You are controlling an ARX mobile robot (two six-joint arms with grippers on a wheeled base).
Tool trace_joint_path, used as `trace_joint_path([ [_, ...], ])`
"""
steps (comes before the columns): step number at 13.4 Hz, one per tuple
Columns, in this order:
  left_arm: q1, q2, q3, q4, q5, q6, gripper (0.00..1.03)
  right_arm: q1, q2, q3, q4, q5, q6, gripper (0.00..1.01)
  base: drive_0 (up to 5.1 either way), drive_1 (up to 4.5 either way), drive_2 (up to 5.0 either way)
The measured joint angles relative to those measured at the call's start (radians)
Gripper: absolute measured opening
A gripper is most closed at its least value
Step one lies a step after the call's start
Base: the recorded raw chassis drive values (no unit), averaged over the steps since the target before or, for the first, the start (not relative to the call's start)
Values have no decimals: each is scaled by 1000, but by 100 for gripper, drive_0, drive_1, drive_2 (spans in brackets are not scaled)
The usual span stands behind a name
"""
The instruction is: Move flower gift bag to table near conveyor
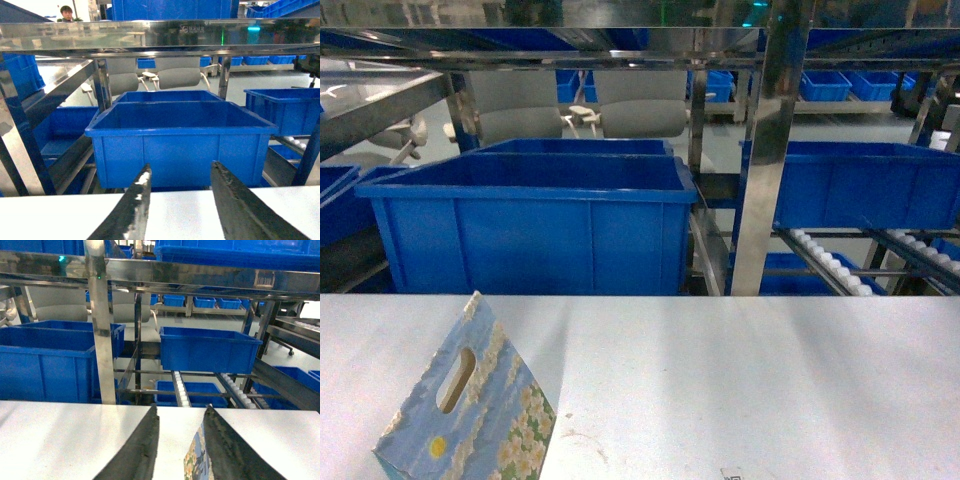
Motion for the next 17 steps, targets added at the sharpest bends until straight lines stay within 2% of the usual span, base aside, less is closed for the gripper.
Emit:
trace_joint_path([
  [1, 48, -40, -27, -29, 63, -6, 24, 0, -8, -7, 8, 0, 2, 21, 0, 0, 0],
  [2, 86, -83, -50, -56, 70, -10, 9, 0, -21, -22, 12, 0, 2, 7, 0, 0, 0],
  [3, 84, -129, -63, -80, 79, -10, 2, 0, -27, -37, 13, -2, 2, 2, 0, 0, 0],
  [5, 79, -216, -88, -142, 84, -13, 2, 0, -43, -55, 16, -1, 3, 2, 0, 0, 0],
  [6, 79, -229, -120, -93, 84, -13, 2, 0, -51, -63, 19, -1, 3, 2, 0, 0, 0],
  [12, 79, -501, -127, -364, 83, -13, 2, 0, -97, -107, 23, -1, 3, 2, 0, 0, 0],
  [17, 79, -630, -127, -490, 83, -13, 2, 0, -97, -107, 23, -1, 2, 2, 0, 0, 0],
])
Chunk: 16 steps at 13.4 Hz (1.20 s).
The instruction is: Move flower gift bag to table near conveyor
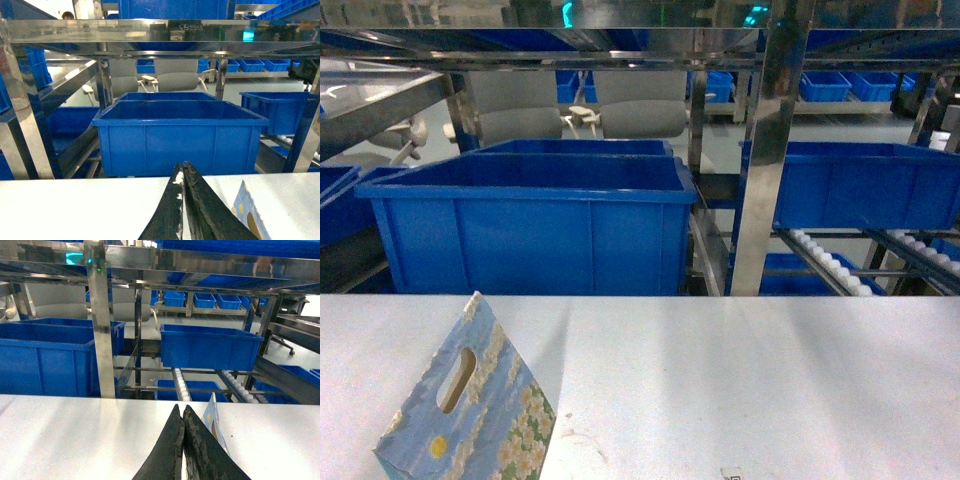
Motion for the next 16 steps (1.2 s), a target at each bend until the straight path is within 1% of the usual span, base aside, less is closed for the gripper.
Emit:
trace_joint_path([
  [3, 0, -58, 0, -59, 0, 0, 2, 0, 0, 0, 0, 0, 0, 2, 0, 0, 0],
  [4, 0, -88, 1, -103, 0, 0, 2, 0, 0, 0, 0, 0, 0, 2, 0, 0, 0],
  [5, 0, -195, 1, -250, 0, 0, 2, 0, 0, 0, 0, 0, 0, 2, 0, 0, 0],
  [6, 0, -224, 4, -219, 1, 0, 2, 0, 0, 0, 0, 1, 0, 2, 0, 0, 0],
  [7, 0, -224, 0, -249, 1, 0, 2, 0, 0, 0, 1, -1, 0, 2, 0, 0, 0],
  [11, 0, -224, 0, -240, 0, 0, 2, 0, 0, 0, 0, -1, 0, 2, 0, 0, 0],
  [12, 0, -224, 0, -240, 0, 0, 10, 0, 0, 0, 0, -1, 0, 7, 0, 0, 0],
  [14, 0, -224, 0, -240, 0, 0, 37, 0, 0, 0, 0, -1, 0, 34, 0, 0, 0],
  [15, 0, -224, 0, -240, 0, 0, 53, 0, 0, 0, 0, -1, 0, 51, 0, 0, 0],
  [16, 0, -224, 0, -240, 0, -1, 66, 0, 0, 0, 0, -1, 0, 64, 0, 0, 0],
])
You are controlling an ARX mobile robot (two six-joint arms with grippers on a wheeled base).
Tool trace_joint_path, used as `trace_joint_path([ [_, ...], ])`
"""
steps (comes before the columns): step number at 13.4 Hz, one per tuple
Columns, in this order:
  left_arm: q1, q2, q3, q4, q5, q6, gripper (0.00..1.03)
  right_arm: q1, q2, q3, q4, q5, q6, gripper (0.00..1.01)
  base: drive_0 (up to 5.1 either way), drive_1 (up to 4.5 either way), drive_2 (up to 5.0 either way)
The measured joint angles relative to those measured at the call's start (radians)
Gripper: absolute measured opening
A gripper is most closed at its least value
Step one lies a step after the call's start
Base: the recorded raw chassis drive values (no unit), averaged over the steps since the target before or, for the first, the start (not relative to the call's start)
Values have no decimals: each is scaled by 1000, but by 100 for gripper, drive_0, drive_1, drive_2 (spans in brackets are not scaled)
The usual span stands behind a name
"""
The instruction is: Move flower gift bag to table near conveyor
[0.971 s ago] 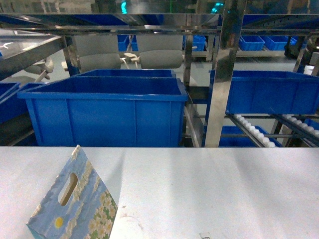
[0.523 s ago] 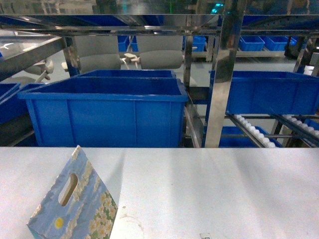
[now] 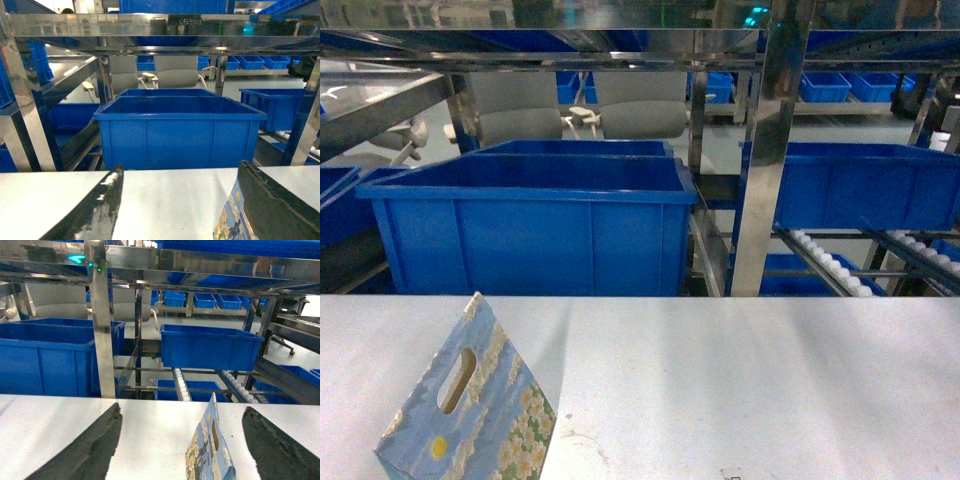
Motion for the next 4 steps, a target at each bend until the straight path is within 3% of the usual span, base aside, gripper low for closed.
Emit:
trace_joint_path([
  [2, 0, 0, 0, 0, 0, 0, 93, 0, 0, 0, 0, 0, 0, 91, 0, 0, 0],
  [3, 0, 0, 0, 0, 0, 1, 100, 0, 0, 0, 0, 0, 0, 100, 0, 0, 0],
  [4, 0, 0, 0, 0, 0, 0, 98, 0, 0, 0, 0, 0, 0, 97, 0, 0, 0],
])
